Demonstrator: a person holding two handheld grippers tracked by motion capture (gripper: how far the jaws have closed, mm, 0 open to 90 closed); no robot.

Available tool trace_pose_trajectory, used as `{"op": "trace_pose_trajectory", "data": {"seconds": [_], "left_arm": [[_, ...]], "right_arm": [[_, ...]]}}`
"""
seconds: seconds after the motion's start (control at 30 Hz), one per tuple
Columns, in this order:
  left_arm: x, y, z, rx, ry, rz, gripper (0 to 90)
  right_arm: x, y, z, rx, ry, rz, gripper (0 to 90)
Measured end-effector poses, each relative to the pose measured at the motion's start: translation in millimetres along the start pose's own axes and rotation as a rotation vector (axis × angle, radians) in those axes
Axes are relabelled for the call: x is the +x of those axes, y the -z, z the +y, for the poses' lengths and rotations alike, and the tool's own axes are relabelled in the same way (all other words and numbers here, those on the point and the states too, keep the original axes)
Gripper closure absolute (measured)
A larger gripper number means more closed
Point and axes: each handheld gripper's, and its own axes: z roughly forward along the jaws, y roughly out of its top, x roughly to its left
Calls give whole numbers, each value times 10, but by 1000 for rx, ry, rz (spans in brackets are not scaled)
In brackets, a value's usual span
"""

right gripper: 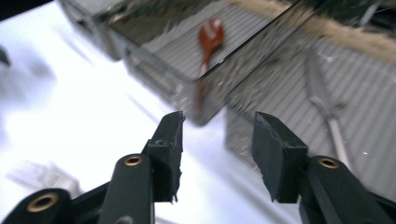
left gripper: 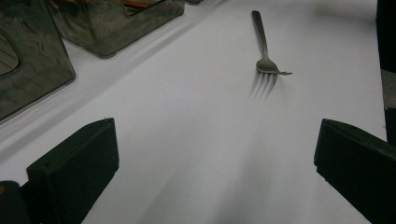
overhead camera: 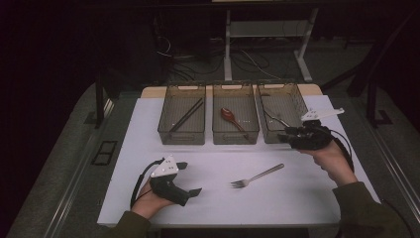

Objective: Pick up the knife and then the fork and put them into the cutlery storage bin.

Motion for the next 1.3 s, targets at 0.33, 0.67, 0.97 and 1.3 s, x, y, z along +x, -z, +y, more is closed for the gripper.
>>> {"op": "trace_pose_trajectory", "data": {"seconds": [0.33,0.67,0.97,1.3], "left_arm": [[1,-8,-6,3,-2,1,0],[0,-9,-6,3,-5,-3,0],[-6,-17,-6,5,-6,-5,0],[-6,-20,-7,11,-7,-9,0]], "right_arm": [[155,-211,-349,89,39,24,763],[131,-406,-492,213,37,49,889],[126,-482,-537,262,44,42,889],[133,-477,-542,278,49,51,890]]}}
